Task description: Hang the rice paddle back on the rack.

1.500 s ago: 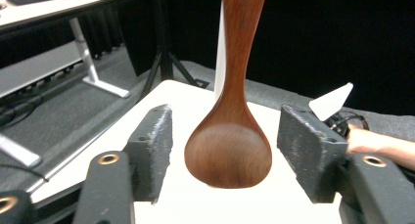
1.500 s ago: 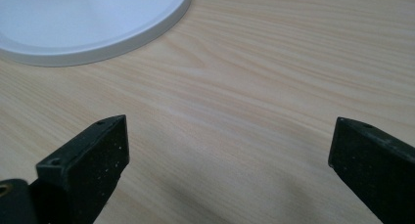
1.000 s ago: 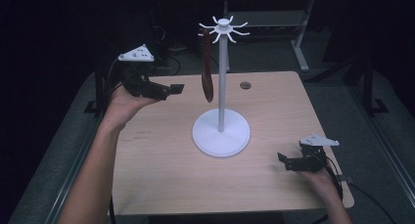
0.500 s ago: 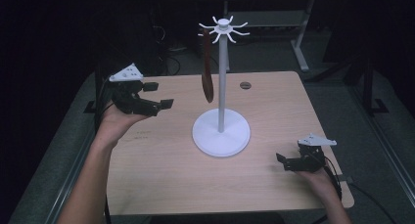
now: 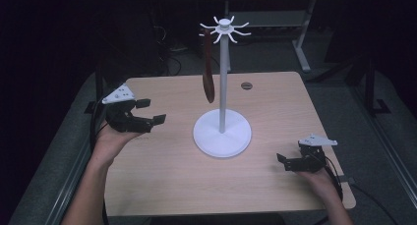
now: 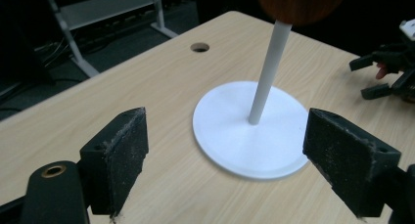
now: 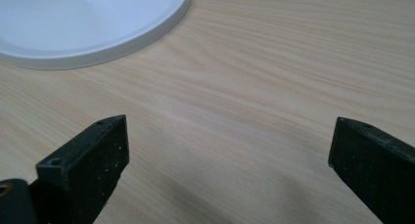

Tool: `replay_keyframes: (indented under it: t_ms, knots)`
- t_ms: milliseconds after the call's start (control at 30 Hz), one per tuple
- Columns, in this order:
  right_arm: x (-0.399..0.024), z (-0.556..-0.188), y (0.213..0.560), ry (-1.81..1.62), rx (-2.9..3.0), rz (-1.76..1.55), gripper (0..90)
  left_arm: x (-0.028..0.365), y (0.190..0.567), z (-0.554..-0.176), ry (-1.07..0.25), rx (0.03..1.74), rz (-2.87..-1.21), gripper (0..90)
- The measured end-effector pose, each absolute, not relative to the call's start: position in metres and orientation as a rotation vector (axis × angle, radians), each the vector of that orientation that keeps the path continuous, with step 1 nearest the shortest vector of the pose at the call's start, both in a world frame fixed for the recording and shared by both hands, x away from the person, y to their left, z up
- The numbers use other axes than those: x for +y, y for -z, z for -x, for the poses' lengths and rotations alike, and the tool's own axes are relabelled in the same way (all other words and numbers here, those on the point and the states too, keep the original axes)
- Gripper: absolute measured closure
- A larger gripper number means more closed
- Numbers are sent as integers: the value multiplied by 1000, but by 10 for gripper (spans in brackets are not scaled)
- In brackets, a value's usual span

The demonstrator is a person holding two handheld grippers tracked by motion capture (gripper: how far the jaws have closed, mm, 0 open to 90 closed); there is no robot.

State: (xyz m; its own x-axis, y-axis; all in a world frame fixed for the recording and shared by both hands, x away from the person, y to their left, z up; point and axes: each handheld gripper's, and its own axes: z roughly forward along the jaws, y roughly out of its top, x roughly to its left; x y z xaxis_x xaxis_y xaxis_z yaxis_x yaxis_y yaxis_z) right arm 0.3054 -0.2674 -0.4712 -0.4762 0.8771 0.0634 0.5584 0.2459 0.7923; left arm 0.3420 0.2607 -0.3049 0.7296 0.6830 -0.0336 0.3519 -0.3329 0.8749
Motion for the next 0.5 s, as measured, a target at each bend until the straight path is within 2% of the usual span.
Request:
replay_keyframes:
  t_ms: [500]
  knots:
    - [-269,-303,470,-1110,2119,-1315,12,279,365,-317,-416,874,-1927,168]
